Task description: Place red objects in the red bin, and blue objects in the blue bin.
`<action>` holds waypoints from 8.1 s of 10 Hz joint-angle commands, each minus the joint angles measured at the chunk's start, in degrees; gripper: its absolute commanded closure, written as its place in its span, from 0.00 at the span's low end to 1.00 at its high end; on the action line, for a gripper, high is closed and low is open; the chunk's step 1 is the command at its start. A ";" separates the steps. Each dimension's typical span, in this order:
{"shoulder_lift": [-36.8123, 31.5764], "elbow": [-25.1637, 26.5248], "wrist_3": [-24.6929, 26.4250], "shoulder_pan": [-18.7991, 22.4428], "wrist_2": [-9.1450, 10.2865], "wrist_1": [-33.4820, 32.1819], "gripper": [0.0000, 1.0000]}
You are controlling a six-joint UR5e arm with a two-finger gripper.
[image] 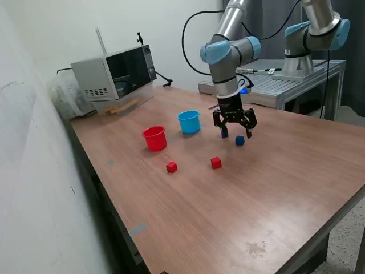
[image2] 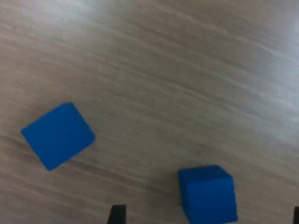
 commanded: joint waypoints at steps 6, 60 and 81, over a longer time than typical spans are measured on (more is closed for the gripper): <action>1.44 -0.16 -3.17 0.85 -1.90 0.63 0.00; -1.11 0.99 36.90 -7.58 0.91 5.91 0.00; -7.88 -1.82 33.04 -19.36 -8.15 6.61 0.00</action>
